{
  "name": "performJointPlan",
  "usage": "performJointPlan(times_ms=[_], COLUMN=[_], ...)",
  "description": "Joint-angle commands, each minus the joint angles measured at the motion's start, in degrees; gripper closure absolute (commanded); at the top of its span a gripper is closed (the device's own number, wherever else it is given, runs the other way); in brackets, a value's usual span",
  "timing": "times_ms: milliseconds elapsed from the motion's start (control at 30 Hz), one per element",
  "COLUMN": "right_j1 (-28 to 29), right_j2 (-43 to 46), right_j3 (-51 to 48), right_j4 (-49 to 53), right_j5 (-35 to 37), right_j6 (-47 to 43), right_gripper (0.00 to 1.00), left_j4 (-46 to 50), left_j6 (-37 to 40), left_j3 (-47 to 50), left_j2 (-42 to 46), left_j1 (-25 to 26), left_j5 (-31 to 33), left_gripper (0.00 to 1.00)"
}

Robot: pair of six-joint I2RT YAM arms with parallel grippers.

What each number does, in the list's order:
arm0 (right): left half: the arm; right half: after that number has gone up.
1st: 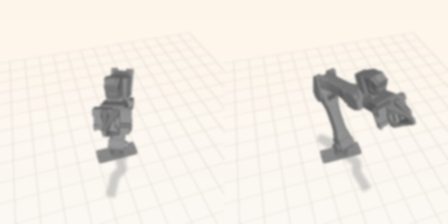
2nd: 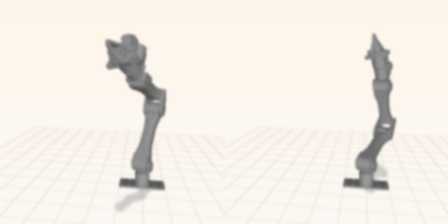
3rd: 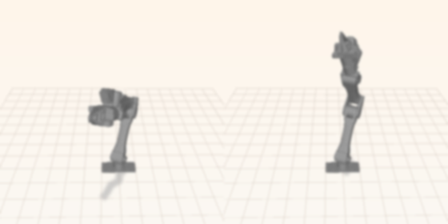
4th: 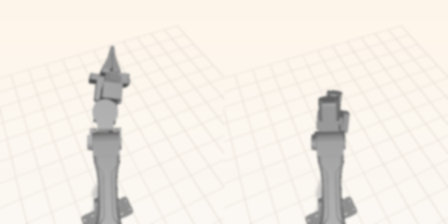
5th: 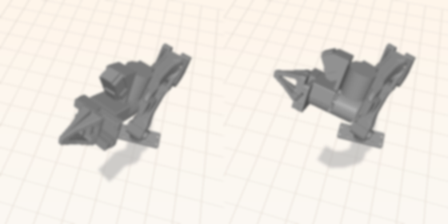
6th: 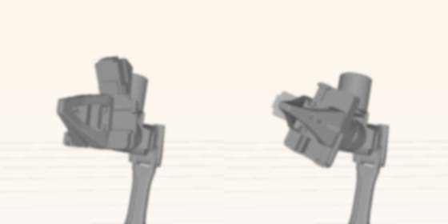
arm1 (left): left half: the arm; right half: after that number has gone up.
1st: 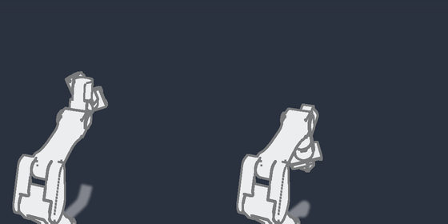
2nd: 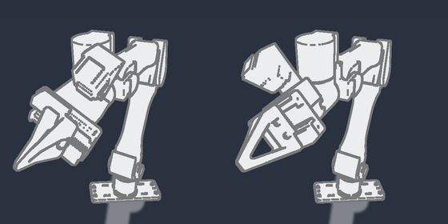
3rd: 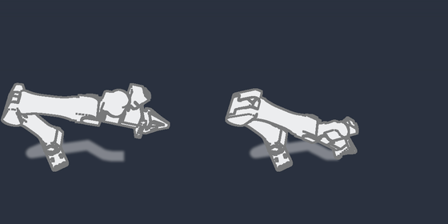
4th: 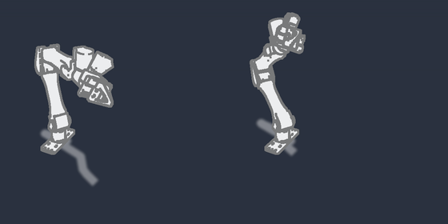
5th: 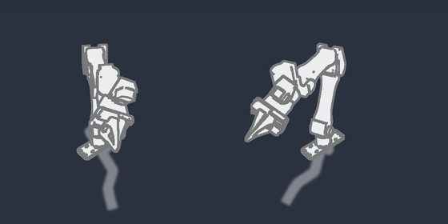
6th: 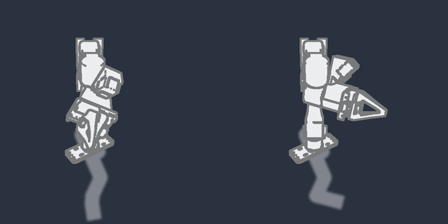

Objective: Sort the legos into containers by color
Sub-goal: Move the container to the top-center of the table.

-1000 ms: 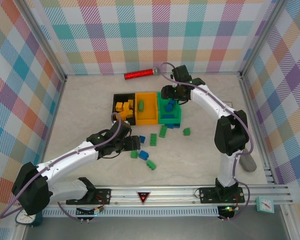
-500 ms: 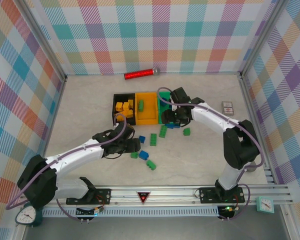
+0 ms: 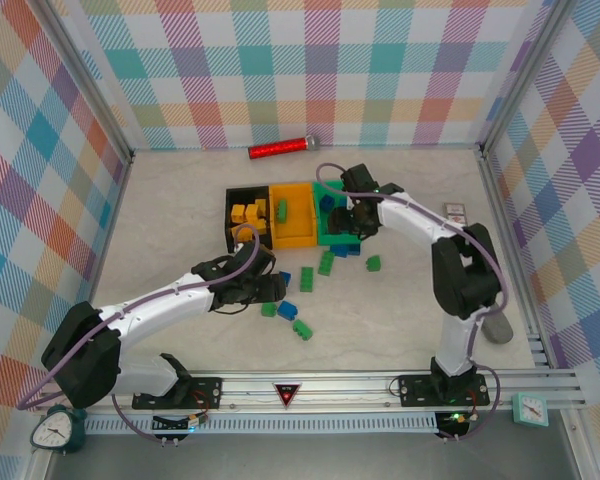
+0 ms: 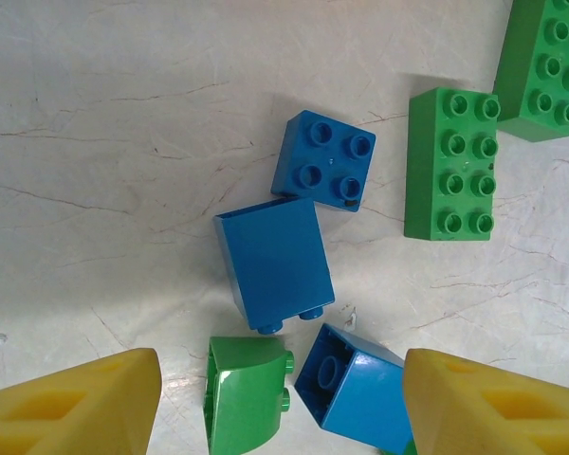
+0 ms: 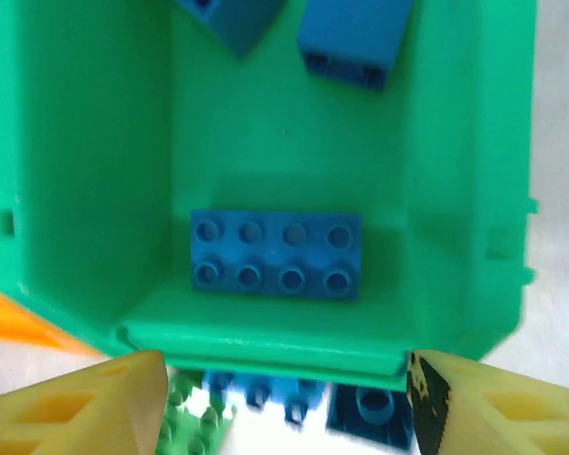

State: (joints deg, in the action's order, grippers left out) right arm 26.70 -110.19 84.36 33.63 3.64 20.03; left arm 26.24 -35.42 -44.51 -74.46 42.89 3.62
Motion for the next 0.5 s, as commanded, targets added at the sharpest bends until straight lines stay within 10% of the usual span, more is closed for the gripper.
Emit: performJointPlan(times_ms=[0,467], right_j1=[-0.93,0.10], right_j2=[-5.38,3.48], right_j3=[5.74,-2.27], right_j4=[0.60,0.30], right_j5=[-0.13,-1.43], right_j6=[-1.55,-2.46], right_gripper=[0.33,0.33], left_j4=[1.63,0.25], left_j6=[-1.07,-1.67], left_j3=[-1.38,0.14], left_j2=[2.25,2.15], left_j1=[0.87,1.00], left_j5=[1.26,1.60], left_gripper=[0.32,0.32])
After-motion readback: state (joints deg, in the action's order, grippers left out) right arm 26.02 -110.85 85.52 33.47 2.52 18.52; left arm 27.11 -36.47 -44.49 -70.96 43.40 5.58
